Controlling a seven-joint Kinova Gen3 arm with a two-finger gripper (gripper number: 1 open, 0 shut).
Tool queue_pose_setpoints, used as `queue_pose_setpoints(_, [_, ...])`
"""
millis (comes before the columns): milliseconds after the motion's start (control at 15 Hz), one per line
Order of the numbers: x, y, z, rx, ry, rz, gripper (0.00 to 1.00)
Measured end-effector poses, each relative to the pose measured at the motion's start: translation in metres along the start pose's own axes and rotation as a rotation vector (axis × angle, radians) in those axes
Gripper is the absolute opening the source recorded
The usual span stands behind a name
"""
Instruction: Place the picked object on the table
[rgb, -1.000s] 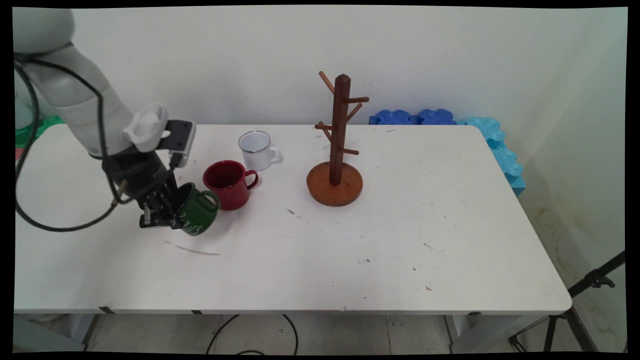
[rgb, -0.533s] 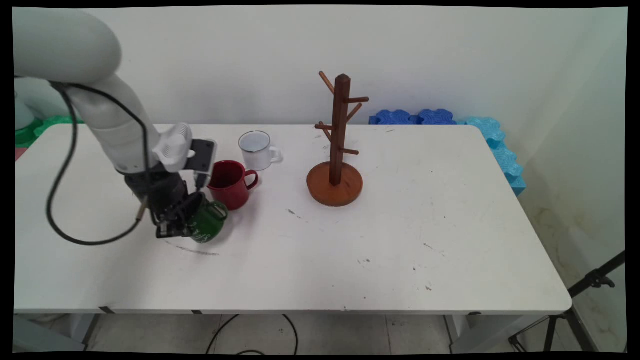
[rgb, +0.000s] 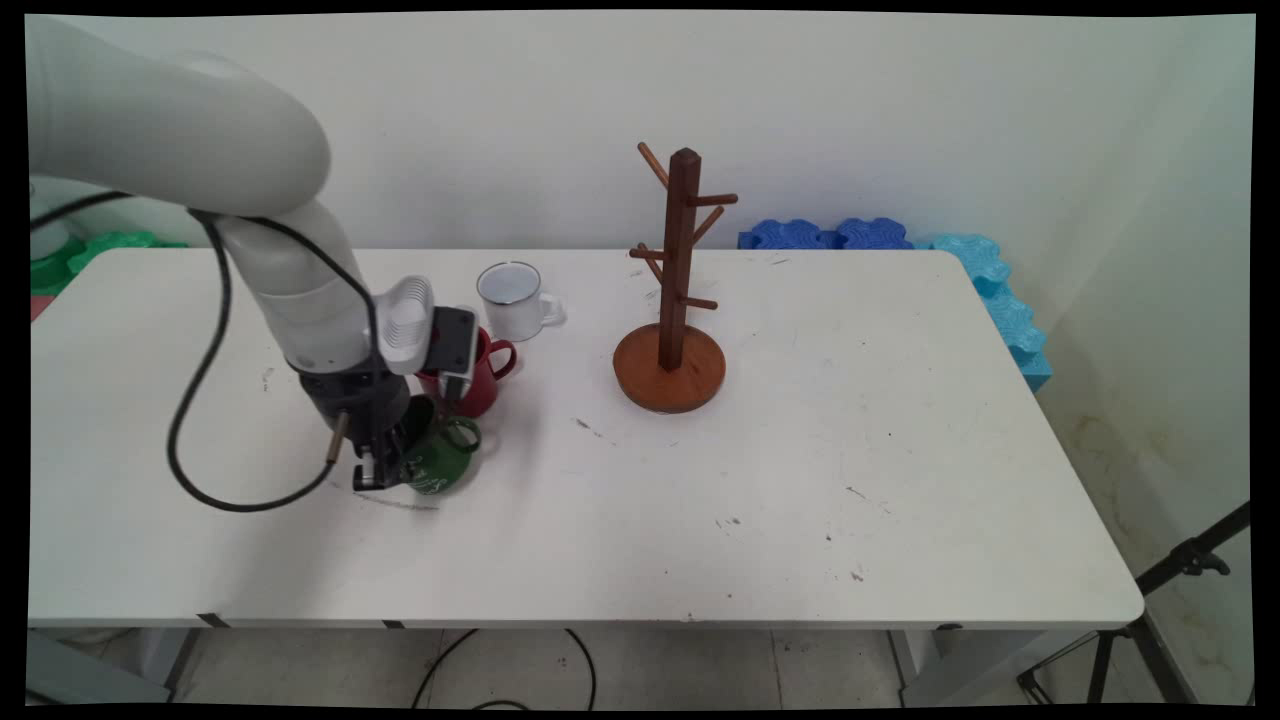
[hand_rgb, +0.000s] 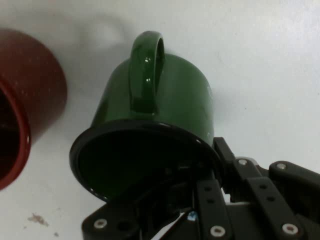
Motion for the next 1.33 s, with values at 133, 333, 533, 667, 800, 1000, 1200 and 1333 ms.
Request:
queue_pose_setpoints(133, [0.007, 0.001, 0.004, 0.004, -0.004, -0.002, 0.0])
queue_pose_setpoints(333, [0.019, 0.004, 0.009, 0.009, -0.01, -0.005, 0.0])
queue_pose_setpoints(533, [0.029, 0.006, 0.013, 0.013, -0.013, -0.008, 0.0])
queue_pose_setpoints(667, [0.033, 0.006, 0.016, 0.017, -0.014, -0.011, 0.0])
queue_pose_setpoints(800, [0.038, 0.006, 0.018, 0.021, -0.007, -0.014, 1.0])
queue_pose_setpoints(1000, [0.043, 0.006, 0.018, 0.028, 0.01, -0.019, 1.0])
queue_pose_setpoints(1200, [0.045, 0.006, 0.016, 0.03, 0.03, -0.021, 1.0])
queue_pose_setpoints(1333, [0.043, 0.006, 0.012, 0.031, 0.046, -0.024, 1.0])
